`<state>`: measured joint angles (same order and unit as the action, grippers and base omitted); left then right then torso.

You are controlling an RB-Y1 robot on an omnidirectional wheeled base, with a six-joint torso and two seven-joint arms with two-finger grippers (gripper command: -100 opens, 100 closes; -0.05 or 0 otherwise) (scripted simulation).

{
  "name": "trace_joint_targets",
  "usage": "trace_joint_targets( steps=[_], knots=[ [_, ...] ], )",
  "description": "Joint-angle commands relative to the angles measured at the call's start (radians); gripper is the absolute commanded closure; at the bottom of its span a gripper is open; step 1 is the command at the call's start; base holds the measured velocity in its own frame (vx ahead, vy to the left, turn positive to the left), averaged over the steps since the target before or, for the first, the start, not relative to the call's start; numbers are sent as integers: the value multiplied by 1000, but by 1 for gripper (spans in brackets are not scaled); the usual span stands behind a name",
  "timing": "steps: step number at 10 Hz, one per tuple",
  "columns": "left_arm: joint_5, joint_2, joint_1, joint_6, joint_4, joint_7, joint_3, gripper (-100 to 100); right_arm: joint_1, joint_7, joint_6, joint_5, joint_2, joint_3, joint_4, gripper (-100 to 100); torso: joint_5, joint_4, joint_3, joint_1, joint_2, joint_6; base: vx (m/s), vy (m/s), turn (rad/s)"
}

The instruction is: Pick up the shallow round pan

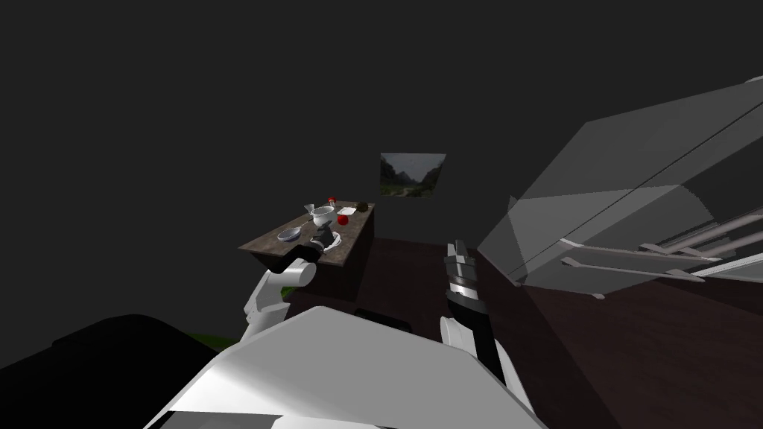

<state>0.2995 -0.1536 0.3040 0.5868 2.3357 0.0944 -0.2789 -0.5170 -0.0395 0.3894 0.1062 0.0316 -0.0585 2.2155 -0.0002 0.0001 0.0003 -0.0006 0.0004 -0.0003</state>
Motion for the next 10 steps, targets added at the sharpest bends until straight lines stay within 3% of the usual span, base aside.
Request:
trace_joint_targets(
  steps=[1, 4, 6, 10],
  knots=[
    [5, -3, 2, 29, -7, -1, -1, -100, 0, 0, 0, 0, 0, 0, 0, 0, 0, 0, 0, 0, 0, 0, -4, -7, 4],
    [40, -29, -7, 130, -27, 10, -35, -100, 0, 0, 0, 0, 0, 0, 0, 0, 0, 0, 0, 0, 0, 0, 0, -13, -51],
    [40, -29, -7, 167, -27, 10, -35, -100, 0, 0, 0, 0, 0, 0, 0, 0, 0, 0, 0, 1, 0, 0, 1, -5, -18],
    [71, -62, -12, 302, -52, 22, -68, -100, 0, 0, 0, 0, 0, 0, 0, 0, 0, 0, 0, 1, -1, 0, 8, -5, -47]
  ],
)
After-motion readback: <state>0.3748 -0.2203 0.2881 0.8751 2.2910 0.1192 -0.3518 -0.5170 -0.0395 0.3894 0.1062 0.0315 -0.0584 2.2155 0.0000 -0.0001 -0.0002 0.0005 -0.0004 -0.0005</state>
